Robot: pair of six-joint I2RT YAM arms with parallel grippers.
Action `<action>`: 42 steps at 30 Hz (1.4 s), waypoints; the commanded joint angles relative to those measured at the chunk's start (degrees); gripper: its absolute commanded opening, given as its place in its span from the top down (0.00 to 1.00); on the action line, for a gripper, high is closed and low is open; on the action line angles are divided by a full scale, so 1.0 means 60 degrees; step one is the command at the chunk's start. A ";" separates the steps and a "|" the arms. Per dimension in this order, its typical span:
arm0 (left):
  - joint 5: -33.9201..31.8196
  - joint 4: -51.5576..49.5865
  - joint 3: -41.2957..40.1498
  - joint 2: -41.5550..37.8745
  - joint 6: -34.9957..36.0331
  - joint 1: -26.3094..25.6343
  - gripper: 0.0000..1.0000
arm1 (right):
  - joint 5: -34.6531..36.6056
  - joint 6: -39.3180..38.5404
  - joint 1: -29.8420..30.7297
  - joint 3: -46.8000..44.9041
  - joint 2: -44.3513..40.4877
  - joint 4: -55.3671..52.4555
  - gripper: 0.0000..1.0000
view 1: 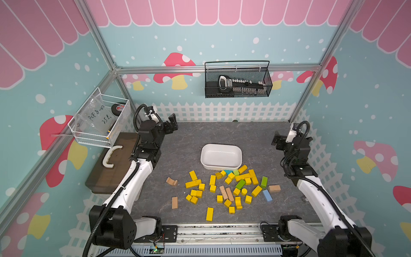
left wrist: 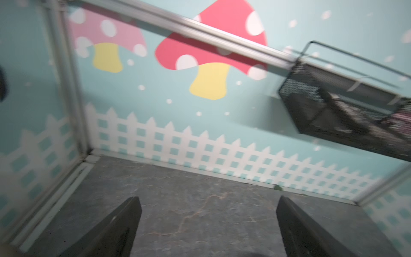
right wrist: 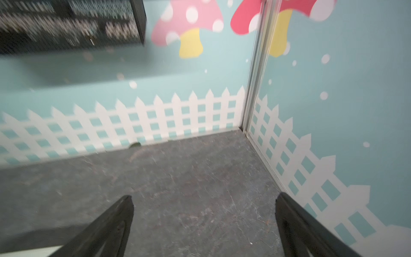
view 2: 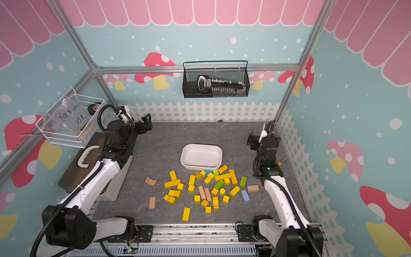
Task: Pick out the yellow building blocks
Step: Pick up the building block from the center of the board.
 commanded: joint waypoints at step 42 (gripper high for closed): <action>-0.1320 -0.4299 0.1925 0.1552 0.1360 -0.2384 0.00 | -0.2864 0.1996 0.2343 0.0965 0.2577 -0.8338 0.09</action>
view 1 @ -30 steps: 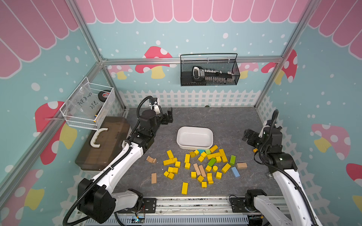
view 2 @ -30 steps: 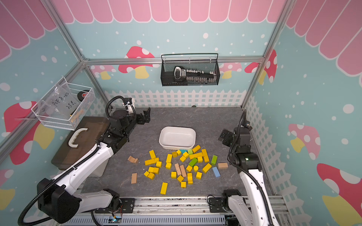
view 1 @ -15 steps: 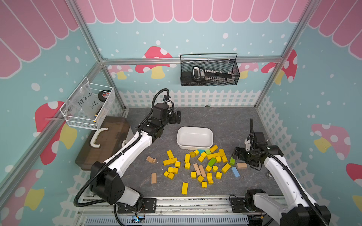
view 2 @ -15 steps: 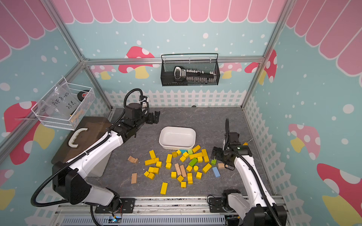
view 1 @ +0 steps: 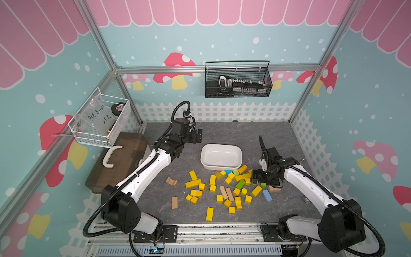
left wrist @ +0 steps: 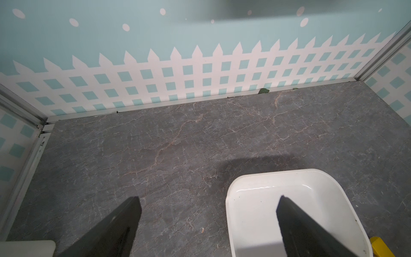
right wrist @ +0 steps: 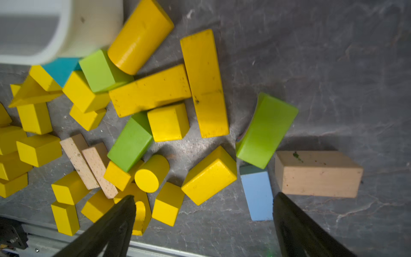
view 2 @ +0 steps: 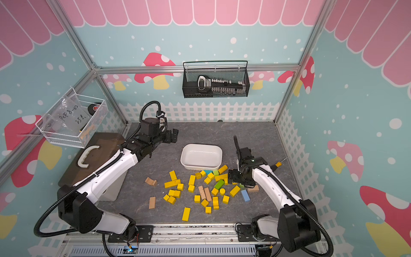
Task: Pick out the yellow building blocks
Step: Pick up the building block from the center of the board.
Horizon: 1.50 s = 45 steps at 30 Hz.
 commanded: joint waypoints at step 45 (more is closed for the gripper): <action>0.1850 0.0141 0.0039 -0.0196 -0.0736 0.0958 0.00 | 0.0645 -0.0529 -0.0075 -0.0586 0.3380 0.2823 0.56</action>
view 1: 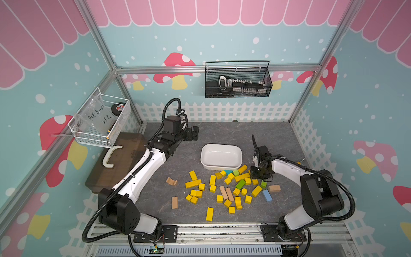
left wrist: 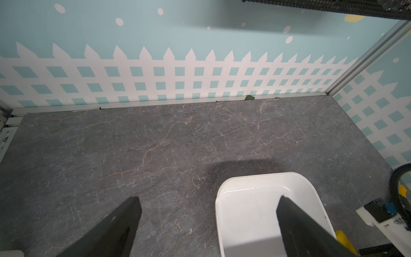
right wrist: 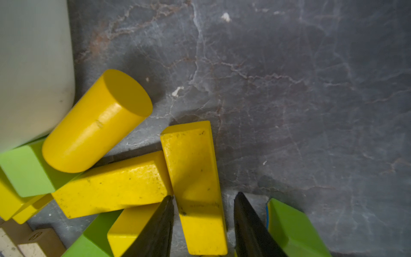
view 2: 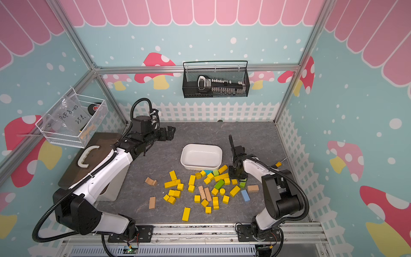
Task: Pick out the yellow building blocks
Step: Pick up the building block from the center of the board.
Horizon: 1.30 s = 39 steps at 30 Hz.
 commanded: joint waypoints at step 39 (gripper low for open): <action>0.0961 0.0115 0.0134 0.0244 -0.0602 0.0495 0.00 | 0.1118 -0.0133 0.0027 0.0205 -0.2211 -0.0563 1.00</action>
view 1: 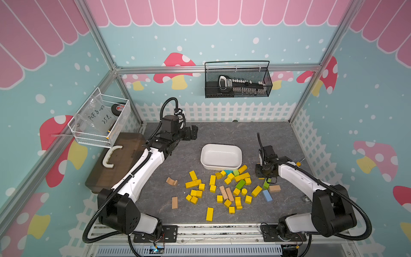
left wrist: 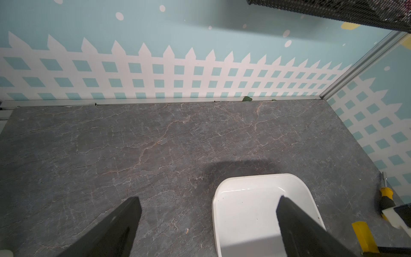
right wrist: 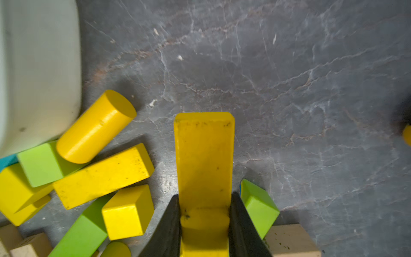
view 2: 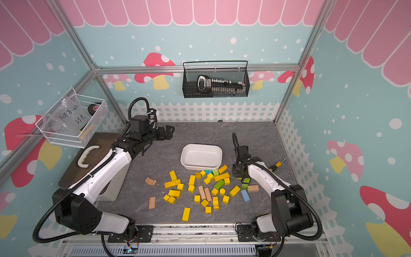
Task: Pick out the yellow building blocks
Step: Pick up the building block from the center of the board, then place the building block in the storage box.
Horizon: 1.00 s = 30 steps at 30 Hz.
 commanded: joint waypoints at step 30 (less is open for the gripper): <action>0.2155 -0.0028 0.0647 0.0868 -0.1430 0.1307 0.00 | -0.2789 0.1667 0.2710 0.7315 0.5168 0.0388 1.00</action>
